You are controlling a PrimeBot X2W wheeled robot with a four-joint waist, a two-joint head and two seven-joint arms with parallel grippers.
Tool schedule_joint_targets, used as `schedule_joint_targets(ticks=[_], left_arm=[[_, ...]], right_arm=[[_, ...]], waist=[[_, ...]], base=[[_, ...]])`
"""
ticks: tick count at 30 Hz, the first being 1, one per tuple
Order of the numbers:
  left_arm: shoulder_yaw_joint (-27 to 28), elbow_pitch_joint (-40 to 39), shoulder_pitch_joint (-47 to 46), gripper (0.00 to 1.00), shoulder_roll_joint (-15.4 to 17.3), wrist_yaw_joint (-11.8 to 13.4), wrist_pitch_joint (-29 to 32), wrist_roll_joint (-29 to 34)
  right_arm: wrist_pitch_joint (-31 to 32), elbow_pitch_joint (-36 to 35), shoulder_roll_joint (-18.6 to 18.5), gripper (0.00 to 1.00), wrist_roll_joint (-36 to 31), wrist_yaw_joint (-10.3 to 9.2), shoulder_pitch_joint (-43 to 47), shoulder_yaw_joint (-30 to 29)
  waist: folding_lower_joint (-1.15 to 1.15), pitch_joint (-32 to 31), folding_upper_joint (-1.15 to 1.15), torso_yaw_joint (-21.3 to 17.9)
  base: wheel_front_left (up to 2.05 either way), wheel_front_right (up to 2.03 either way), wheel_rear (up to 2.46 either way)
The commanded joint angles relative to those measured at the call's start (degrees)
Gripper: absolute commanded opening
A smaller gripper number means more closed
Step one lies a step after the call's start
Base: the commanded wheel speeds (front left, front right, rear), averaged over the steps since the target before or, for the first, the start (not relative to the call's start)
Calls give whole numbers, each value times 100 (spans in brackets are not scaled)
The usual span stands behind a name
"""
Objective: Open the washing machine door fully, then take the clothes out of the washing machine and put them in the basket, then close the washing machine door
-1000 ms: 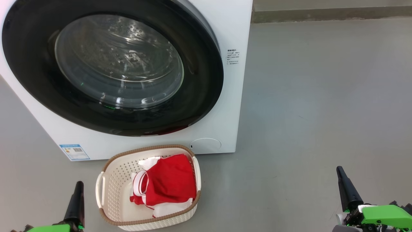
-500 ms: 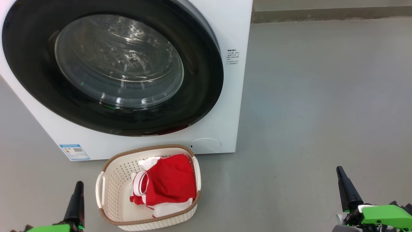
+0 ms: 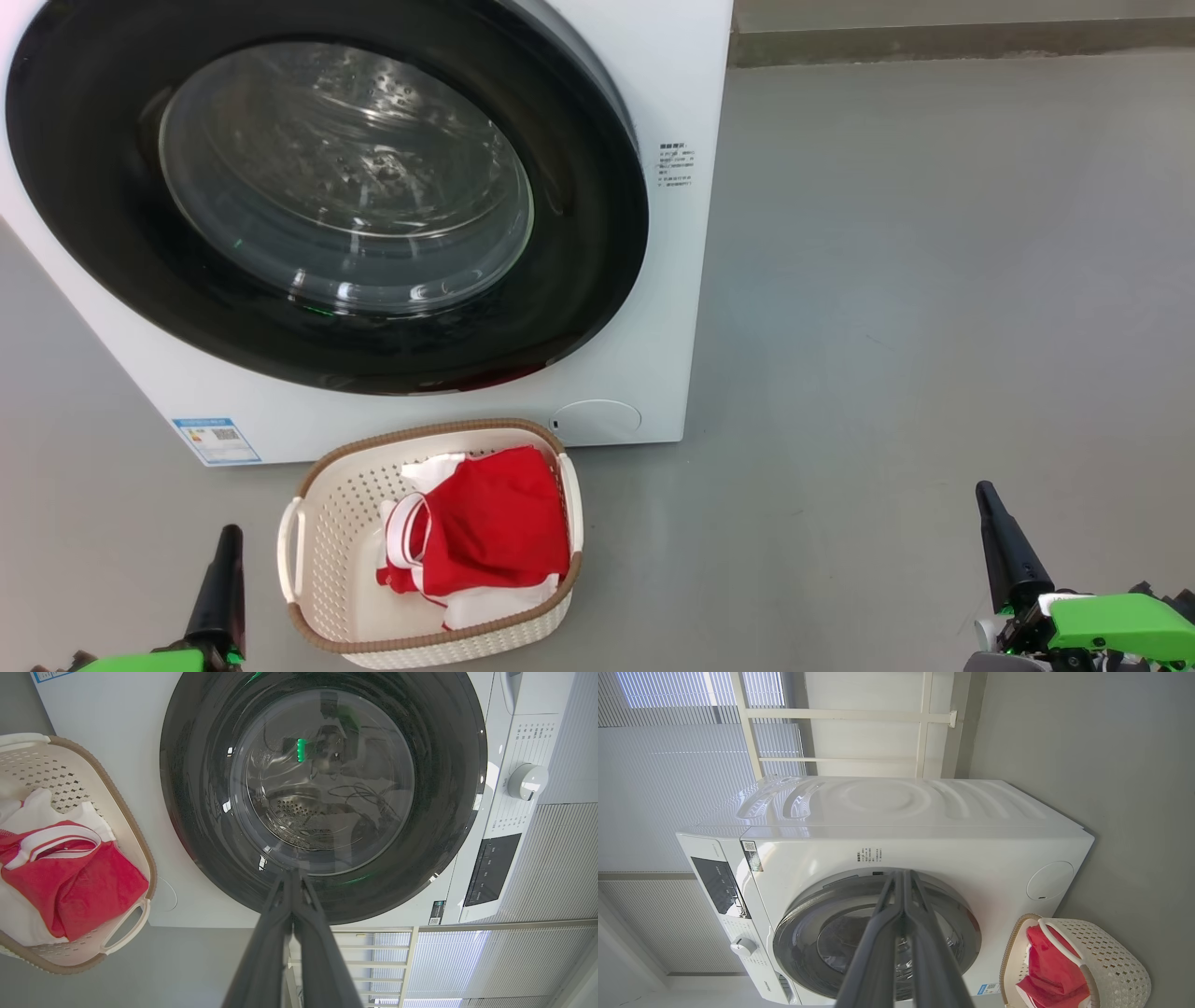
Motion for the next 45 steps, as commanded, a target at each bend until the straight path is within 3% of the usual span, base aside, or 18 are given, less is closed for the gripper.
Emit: schedule_joint_targets(ticks=[1, 45], left_arm=[[197, -148, -220, 0, 92, -19, 20, -19], [196, -148, -220, 0, 92, -19, 19, -20]], right_arm=[[44, -164, -26, 0, 23, 9, -227, 138], [44, -164, -26, 0, 24, 9, -227, 139]], waist=[[0, 0, 0, 0], [0, 0, 0, 0]], base=[[0, 0, 0], [0, 0, 0]])
